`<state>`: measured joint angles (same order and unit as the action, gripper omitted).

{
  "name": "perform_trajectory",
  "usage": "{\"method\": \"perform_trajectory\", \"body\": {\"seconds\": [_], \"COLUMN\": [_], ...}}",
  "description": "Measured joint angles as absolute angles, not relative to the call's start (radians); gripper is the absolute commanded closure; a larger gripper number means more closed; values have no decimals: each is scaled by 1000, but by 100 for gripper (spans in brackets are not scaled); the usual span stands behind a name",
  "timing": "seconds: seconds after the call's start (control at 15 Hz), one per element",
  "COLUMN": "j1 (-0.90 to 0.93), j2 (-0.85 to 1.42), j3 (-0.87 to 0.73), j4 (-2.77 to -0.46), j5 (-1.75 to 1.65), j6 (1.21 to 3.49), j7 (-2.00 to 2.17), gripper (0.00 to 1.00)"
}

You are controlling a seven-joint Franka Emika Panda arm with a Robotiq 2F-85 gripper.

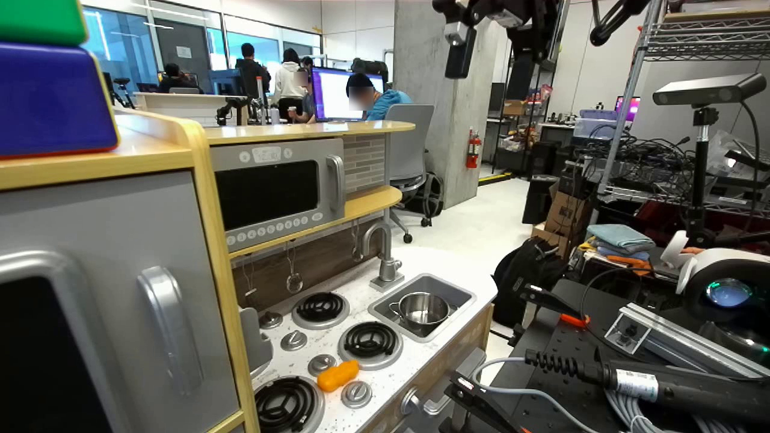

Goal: Pick up the orange object from the stove and put it inside the silver pot in the sink

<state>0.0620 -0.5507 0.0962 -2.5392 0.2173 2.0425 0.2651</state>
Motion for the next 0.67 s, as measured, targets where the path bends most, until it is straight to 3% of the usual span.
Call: {"method": "perform_trajectory", "body": {"seconds": [0.47, 0.67], "j1": [62, 63], "j2": [-552, -575], "j3": [96, 103], "j4": [-2540, -2541], "j5": [217, 227], "j6": [2054, 2190], "j7": [265, 265], "gripper": [0, 0]}}
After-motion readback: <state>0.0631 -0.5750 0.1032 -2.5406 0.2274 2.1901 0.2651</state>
